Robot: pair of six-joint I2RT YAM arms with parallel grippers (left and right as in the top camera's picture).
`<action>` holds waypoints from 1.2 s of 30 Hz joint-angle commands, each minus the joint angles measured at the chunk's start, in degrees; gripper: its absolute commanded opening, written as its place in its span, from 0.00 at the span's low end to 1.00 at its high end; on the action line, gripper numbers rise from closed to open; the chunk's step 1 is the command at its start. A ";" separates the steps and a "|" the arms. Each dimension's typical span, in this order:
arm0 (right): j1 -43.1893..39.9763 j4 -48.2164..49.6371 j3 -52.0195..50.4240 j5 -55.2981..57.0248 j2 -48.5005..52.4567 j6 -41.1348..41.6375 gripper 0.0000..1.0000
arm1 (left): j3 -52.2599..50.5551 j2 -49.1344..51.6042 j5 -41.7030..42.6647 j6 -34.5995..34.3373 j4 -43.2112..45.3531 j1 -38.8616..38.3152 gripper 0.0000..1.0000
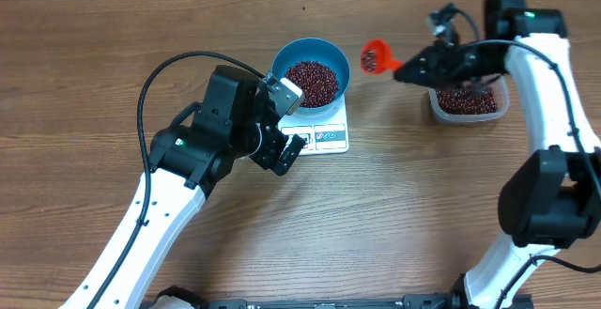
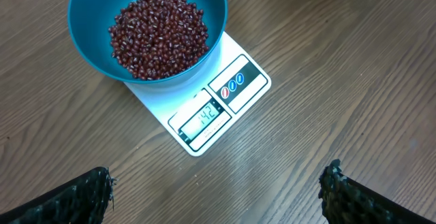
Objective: Scoop item into bowl and weigh 150g on scale
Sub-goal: 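Lift the scoop and carry it over the teal bowl, then tip the scoop to pour beans into the teal bowl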
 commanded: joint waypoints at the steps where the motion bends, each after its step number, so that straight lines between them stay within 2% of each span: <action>1: 4.72 2.95 2.69 5.35 -2.54 5.92 0.04 | 1.31 -0.68 0.02 -0.81 0.00 -0.11 1.00; 7: 11.37 8.22 2.69 13.64 -2.56 10.54 0.04 | 1.31 -0.68 0.02 -0.81 0.00 -0.11 1.00; 11: 14.97 10.60 2.71 17.09 -2.62 10.75 0.04 | 1.31 -0.68 0.02 -0.81 0.00 -0.11 1.00; 13: 17.09 11.54 2.71 22.43 -2.93 12.48 0.04 | 1.31 -0.68 0.02 -0.81 0.00 -0.11 1.00; 20: 21.49 11.26 5.66 32.96 -4.02 13.51 0.04 | 1.31 -0.68 0.04 -0.81 0.00 -0.11 1.00; 36: 23.32 10.91 6.78 35.39 -4.02 12.85 0.04 | 1.31 -0.66 0.02 -0.81 0.00 -0.11 1.00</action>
